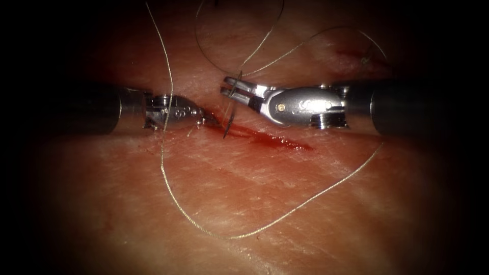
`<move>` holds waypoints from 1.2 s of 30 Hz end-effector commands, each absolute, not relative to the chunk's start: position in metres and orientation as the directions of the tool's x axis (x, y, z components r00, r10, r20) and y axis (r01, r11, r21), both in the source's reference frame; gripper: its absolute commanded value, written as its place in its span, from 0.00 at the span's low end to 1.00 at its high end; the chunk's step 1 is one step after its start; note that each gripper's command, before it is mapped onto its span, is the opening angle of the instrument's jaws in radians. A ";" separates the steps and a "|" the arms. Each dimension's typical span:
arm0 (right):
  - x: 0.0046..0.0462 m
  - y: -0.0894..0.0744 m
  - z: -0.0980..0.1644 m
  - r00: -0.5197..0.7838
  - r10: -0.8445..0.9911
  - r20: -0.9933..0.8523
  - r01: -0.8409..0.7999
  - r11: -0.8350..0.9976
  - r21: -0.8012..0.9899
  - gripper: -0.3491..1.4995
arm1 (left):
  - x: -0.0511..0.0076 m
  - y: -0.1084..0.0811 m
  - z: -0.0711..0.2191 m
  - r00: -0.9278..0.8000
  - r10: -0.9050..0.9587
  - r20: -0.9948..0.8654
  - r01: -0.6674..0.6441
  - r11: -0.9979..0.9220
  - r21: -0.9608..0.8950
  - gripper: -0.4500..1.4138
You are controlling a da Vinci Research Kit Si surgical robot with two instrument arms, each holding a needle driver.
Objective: Wound Closure
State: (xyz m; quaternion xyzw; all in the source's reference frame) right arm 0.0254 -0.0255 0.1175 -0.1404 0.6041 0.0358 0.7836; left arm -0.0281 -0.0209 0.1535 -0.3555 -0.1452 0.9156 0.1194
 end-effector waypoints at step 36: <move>0.0283 -0.025 0.120 0.313 -0.224 -0.923 -0.195 0.936 -0.294 0.00 | -0.0274 -0.027 0.148 -0.715 0.318 -0.623 -0.080 -0.922 -0.379 0.00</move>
